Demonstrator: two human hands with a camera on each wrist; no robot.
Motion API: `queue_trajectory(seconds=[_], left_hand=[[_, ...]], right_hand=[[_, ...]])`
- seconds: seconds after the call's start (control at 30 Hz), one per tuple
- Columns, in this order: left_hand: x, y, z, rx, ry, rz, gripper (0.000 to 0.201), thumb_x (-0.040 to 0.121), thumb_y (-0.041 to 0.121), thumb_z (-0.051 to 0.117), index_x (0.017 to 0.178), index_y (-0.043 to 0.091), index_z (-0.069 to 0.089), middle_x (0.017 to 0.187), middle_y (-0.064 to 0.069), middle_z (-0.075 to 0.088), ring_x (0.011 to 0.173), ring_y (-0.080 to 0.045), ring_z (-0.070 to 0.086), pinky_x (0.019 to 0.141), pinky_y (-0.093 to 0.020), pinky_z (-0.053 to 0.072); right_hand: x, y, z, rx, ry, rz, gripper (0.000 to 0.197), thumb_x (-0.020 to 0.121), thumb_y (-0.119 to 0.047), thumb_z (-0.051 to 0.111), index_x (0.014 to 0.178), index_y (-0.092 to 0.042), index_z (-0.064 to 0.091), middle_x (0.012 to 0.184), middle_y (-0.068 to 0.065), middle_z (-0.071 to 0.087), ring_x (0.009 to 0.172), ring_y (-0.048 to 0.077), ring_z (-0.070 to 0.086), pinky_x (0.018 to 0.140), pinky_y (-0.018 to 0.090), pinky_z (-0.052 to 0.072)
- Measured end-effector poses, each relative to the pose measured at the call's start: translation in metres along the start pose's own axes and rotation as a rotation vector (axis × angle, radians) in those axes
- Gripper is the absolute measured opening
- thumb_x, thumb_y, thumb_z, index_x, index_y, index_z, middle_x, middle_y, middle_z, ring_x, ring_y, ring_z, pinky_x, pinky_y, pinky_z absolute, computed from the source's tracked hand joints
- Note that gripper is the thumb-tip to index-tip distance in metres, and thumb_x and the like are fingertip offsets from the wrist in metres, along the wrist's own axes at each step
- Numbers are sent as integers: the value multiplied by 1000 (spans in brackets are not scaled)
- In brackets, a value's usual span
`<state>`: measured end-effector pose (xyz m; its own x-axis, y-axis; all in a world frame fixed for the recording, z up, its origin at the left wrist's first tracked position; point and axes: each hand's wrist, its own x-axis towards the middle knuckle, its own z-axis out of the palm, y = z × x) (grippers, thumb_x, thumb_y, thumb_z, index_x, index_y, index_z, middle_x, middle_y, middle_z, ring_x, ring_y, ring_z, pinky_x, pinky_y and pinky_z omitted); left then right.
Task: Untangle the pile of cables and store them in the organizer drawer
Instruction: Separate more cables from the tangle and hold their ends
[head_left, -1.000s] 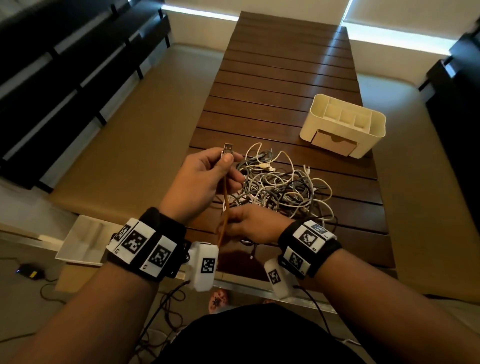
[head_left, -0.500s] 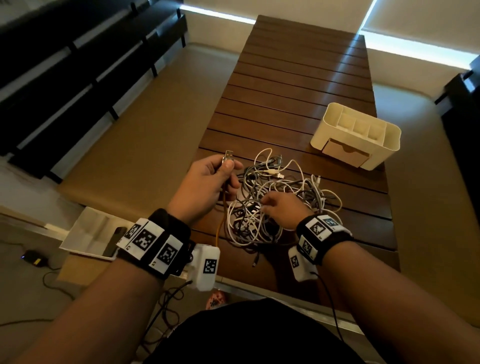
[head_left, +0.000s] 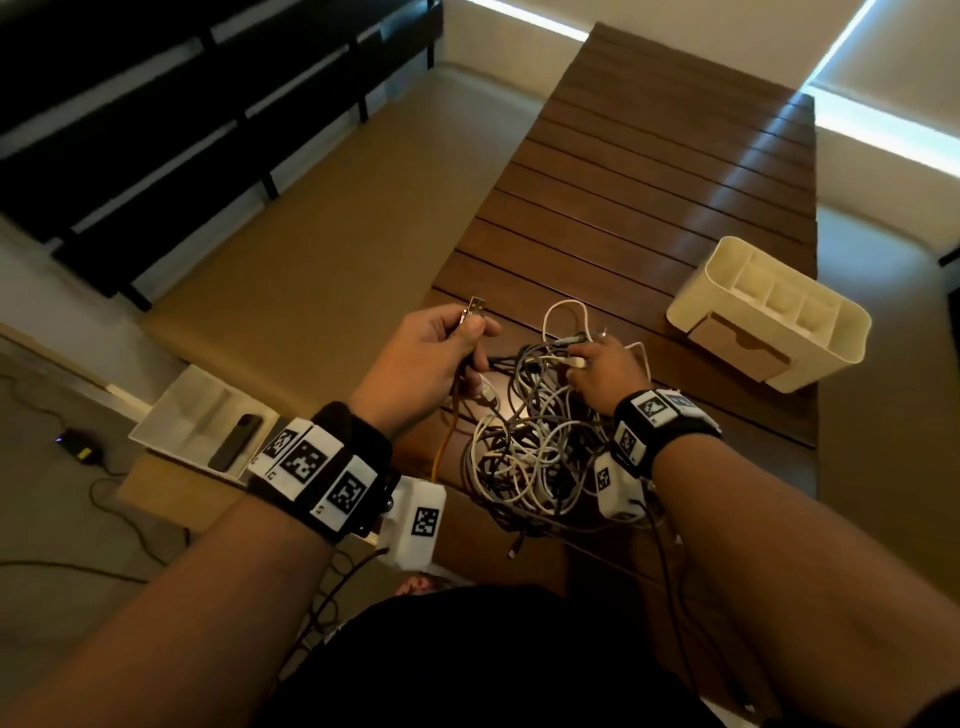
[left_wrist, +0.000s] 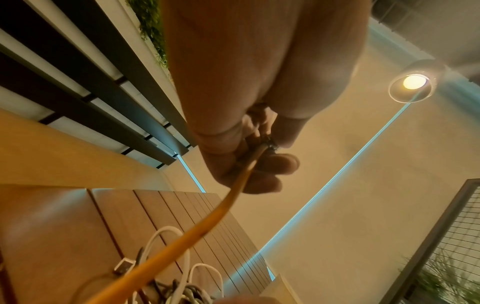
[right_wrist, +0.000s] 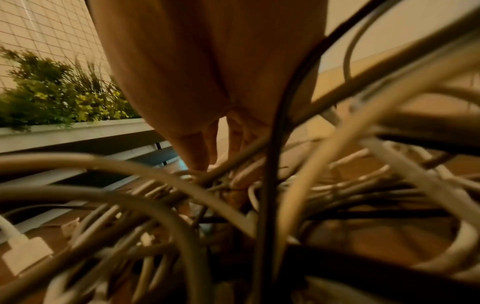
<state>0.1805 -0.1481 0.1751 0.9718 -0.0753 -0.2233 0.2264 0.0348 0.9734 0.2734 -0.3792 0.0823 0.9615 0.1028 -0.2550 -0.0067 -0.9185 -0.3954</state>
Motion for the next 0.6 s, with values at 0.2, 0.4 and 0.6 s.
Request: queue_trajectory(seconds=[0.2,0.4,0.6], left_hand=[[7,0,0,-120,4,-102,28,107,15,38,113,7,65,75,-3,56,63,-14,53,63,-29,50],[11,0,10,-27,-36,-52,26,107,12,39,111,11,65,79,-3,58,67,-11,57,65,-27,55],[6,5,19,37,-60,38,21,105,11,45,112,13,64,89,-7,66,77,-11,66,72,-27,58]], right_hand=[[14,7,3,-102,-58,71,19,95,-19,60,109,-9,69,128,13,50,112,31,54,97,35,44],[0,-6,-18,257,192,0,4,92,-22,66,95,-19,67,109,-2,50,101,23,59,89,40,53],[-38,-37,-77,1048,295,-25,4,98,-16,59,97,-19,60,104,7,73,94,23,72,79,42,62]])
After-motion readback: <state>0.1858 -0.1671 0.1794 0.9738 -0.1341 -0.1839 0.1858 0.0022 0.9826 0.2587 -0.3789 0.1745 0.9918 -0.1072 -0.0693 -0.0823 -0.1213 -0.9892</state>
